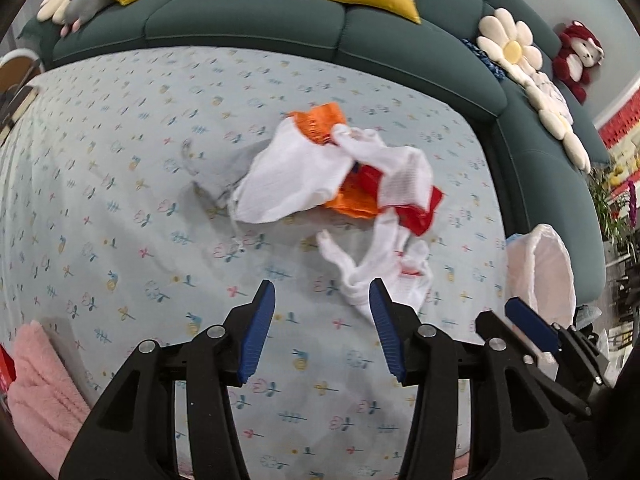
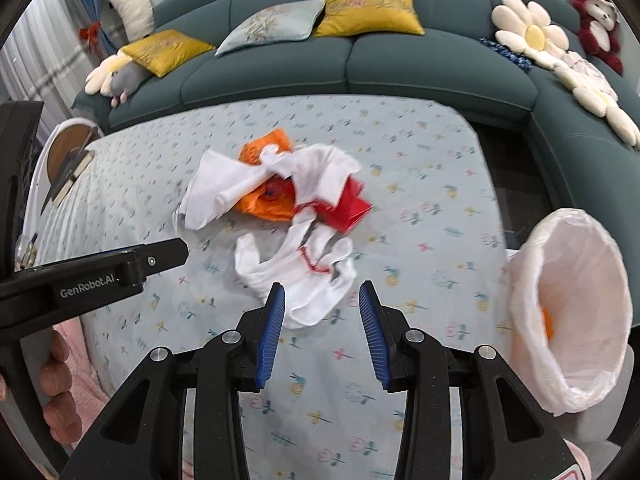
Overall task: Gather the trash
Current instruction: 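Move both open grippers back from the bin toward the tissue pile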
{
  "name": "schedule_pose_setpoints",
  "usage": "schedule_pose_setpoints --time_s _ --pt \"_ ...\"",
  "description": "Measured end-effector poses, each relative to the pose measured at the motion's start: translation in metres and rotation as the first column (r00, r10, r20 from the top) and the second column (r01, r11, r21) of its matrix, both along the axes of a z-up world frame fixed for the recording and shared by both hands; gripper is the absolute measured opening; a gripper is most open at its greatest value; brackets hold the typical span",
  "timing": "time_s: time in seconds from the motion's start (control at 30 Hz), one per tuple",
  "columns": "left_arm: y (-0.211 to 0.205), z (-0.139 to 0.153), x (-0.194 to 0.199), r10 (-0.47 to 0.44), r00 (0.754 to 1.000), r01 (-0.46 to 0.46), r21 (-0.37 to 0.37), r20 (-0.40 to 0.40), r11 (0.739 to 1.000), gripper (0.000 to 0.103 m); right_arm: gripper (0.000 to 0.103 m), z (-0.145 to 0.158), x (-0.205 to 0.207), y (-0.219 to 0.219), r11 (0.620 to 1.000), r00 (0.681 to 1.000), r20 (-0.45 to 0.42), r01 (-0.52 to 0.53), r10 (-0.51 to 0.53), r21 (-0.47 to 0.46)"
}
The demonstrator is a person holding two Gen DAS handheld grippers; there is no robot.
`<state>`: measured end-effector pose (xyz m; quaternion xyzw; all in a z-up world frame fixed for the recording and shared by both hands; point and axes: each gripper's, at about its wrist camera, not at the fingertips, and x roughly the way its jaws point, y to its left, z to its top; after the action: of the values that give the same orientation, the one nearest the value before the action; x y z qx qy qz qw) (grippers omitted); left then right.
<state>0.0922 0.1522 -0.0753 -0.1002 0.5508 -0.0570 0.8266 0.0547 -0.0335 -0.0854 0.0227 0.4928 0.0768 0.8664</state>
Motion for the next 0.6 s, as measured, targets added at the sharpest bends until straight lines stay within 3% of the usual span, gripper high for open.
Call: schedule_pose_setpoints --time_s 0.2,0.3,0.6 --pt "0.017 -0.015 0.003 0.024 0.999 -0.024 0.002 -0.027 1.0 0.047 0.043 -0.027 0.009 0.019 1.0 0.998 -0.056 -0.02 0.019 -0.013" --pt "0.023 -0.021 0.004 0.039 0.999 -0.039 0.009 -0.033 0.999 0.057 0.044 -0.04 0.013 0.024 1.0 0.996 -0.083 -0.026 0.025 -0.014" --pt "0.032 -0.034 0.015 0.042 0.998 -0.042 0.012 -0.048 0.999 0.06 0.053 -0.072 0.031 0.031 1.0 0.988 -0.154 -0.01 0.007 -0.022"
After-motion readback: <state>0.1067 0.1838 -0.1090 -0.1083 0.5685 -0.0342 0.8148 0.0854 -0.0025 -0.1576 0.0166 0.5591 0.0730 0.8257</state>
